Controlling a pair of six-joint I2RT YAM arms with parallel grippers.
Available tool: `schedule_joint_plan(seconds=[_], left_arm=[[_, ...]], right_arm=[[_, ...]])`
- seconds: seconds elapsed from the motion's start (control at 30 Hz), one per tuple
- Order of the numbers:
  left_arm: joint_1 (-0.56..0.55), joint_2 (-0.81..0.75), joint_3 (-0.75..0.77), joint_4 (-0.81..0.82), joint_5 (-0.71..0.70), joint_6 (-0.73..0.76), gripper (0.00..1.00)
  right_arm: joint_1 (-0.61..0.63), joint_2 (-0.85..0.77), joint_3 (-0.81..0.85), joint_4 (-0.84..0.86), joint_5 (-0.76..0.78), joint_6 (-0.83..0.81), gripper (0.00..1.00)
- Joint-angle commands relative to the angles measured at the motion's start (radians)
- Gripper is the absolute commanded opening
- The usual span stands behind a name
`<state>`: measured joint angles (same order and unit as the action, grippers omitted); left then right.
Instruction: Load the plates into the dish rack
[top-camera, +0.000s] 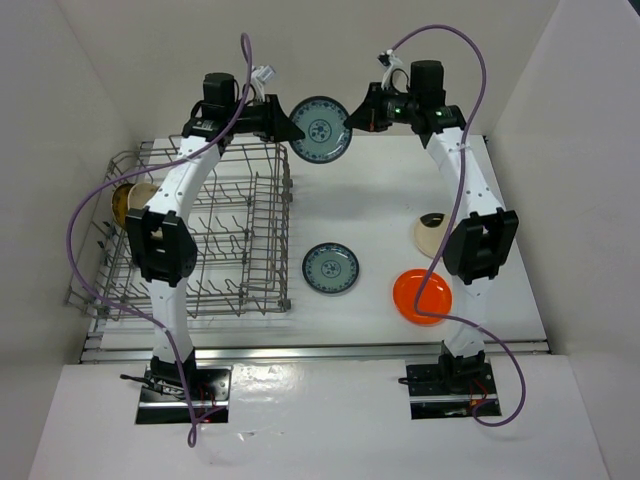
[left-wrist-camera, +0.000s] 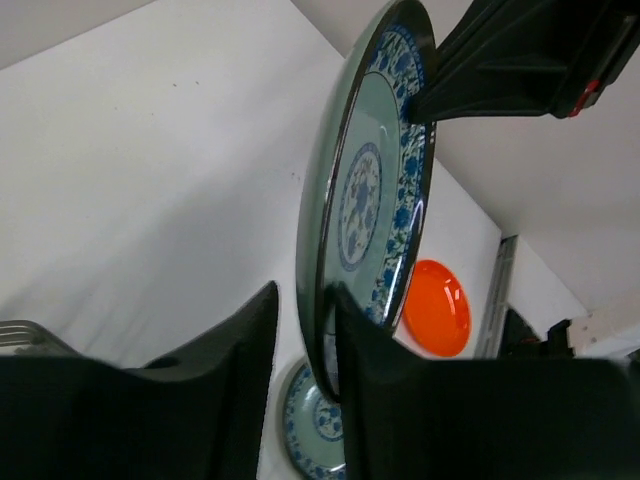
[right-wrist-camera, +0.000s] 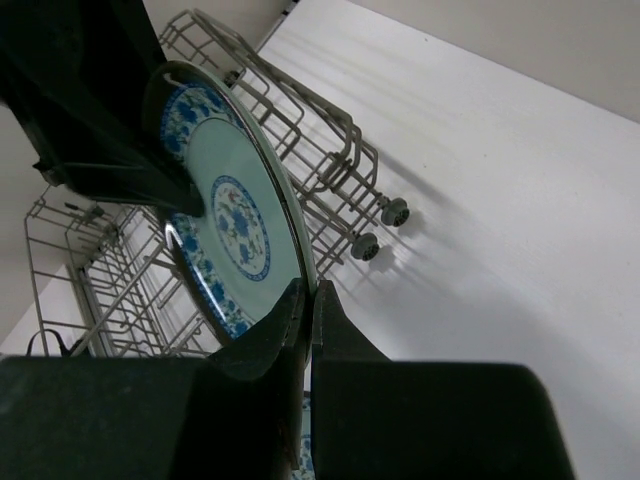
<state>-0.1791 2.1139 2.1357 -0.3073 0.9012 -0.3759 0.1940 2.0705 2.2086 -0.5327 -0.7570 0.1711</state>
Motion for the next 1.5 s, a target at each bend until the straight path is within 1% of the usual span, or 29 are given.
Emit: schedule_joint_plan(seconds=[0.0, 0.1, 0.13, 0.23, 0.43, 0.47, 0.53, 0.57, 0.6, 0.63, 0.67, 0.7, 0.73, 0.8, 0.83, 0.87, 0.9, 0.93, 0.97, 1.0, 1.03, 1.07, 1.17, 1.2, 1.27, 1.3, 1.37, 1.4, 1.47], left_arm=[[-0.019, 0.014, 0.003, 0.028, 0.013, 0.012, 0.34], [-0.019, 0.014, 0.003, 0.028, 0.013, 0.012, 0.11], [-0.019, 0.014, 0.003, 0.028, 0.002, 0.012, 0.0], [-0.019, 0.004, 0.012, 0.028, -0.007, 0.012, 0.0], [-0.028, -0.029, 0.012, 0.056, -0.096, 0.012, 0.0], [-0.028, -0.04, 0.012, 0.056, -0.108, 0.012, 0.0], [-0.019, -0.049, 0.012, 0.034, -0.151, 0.023, 0.0], [-0.019, -0.061, 0.021, 0.034, -0.16, 0.023, 0.0], [-0.002, -0.071, 0.038, 0.025, -0.169, 0.023, 0.0], [0.024, -0.087, 0.061, 0.016, -0.18, 0.023, 0.0], [0.044, -0.1, 0.072, 0.016, -0.191, 0.011, 0.0], [0.065, -0.112, 0.072, 0.007, -0.191, 0.002, 0.0], [0.116, -0.126, 0.085, 0.007, -0.191, -0.009, 0.0], [0.171, -0.184, 0.086, -0.021, -0.174, -0.018, 0.0], [0.197, -0.207, 0.07, -0.039, -0.163, -0.018, 0.0], [0.245, -0.232, 0.07, -0.067, -0.192, 0.012, 0.0], [0.266, -0.282, 0.046, -0.137, -0.22, 0.031, 0.0], [0.285, -0.307, 0.033, -0.177, -0.26, 0.049, 0.0], [0.32, -0.331, 0.017, -0.217, -0.357, 0.083, 0.0], [0.335, -0.38, -0.025, -0.255, -0.41, 0.098, 0.0], [0.348, -0.403, -0.048, -0.33, -0.465, 0.112, 0.0], [0.357, -0.422, -0.068, -0.369, -0.602, 0.127, 0.0], [0.357, -0.477, -0.14, -0.469, -0.795, 0.16, 0.0], [0.357, -0.488, -0.173, -0.516, -0.888, 0.17, 0.0], [0.357, -0.515, -0.212, -0.545, -0.962, 0.184, 0.0], [0.357, -0.525, -0.233, -0.555, -1.017, 0.215, 0.0], [0.357, -0.546, -0.313, -0.555, -1.074, 0.238, 0.0], [0.357, -0.555, -0.341, -0.555, -1.14, 0.247, 0.0], [0.368, -0.569, -0.404, -0.543, -1.192, 0.259, 0.0]], right_arm=[[0.015, -0.024, 0.076, 0.054, -0.058, 0.016, 0.0], [0.024, -0.024, 0.076, 0.043, -0.058, 0.016, 0.0], [0.024, -0.024, 0.065, 0.043, -0.058, 0.016, 0.0], [0.024, -0.036, 0.056, 0.043, -0.048, 0.007, 0.0], [0.024, -0.061, 0.005, 0.066, -0.048, 0.007, 0.0], [0.024, -0.061, 0.005, 0.057, -0.033, 0.007, 0.13], [0.024, -0.061, 0.005, 0.045, 0.031, 0.007, 0.6], [0.024, -0.076, -0.022, 0.045, 0.062, 0.007, 0.82], [0.024, -0.087, -0.044, 0.045, 0.091, 0.007, 1.0], [-0.003, -0.119, -0.073, 0.071, 0.11, 0.03, 1.0], [-0.019, -0.137, -0.152, 0.132, 0.11, 0.05, 1.0], [-0.039, -0.156, -0.191, 0.163, 0.11, 0.076, 1.0], [-0.056, -0.174, -0.229, 0.193, 0.11, 0.102, 1.0], [-0.1, -0.214, -0.314, 0.243, 0.149, 0.162, 1.0], [-0.11, -0.214, -0.331, 0.243, 0.174, 0.171, 1.0], [-0.11, -0.225, -0.343, 0.243, 0.244, 0.185, 1.0], [-0.119, -0.225, -0.358, 0.225, 0.283, 0.185, 1.0], [-0.119, -0.225, -0.359, 0.214, 0.318, 0.185, 1.0], [-0.119, -0.211, -0.359, 0.2, 0.375, 0.185, 1.0], [-0.119, -0.184, -0.348, 0.163, 0.393, 0.185, 1.0], [-0.119, -0.165, -0.334, 0.145, 0.409, 0.185, 1.0], [-0.119, -0.149, -0.32, 0.126, 0.419, 0.194, 1.0], [-0.119, -0.08, -0.27, 0.086, 0.43, 0.217, 1.0], [-0.119, -0.057, -0.27, 0.076, 0.43, 0.229, 1.0], [-0.119, -0.046, -0.257, 0.076, 0.42, 0.229, 1.0], [-0.119, -0.032, -0.257, 0.076, 0.42, 0.24, 1.0], [-0.119, -0.018, -0.23, 0.066, 0.433, 0.24, 1.0], [-0.119, -0.003, -0.221, 0.057, 0.45, 0.24, 1.0], [-0.119, 0.011, -0.199, 0.025, 0.472, 0.24, 1.0]])
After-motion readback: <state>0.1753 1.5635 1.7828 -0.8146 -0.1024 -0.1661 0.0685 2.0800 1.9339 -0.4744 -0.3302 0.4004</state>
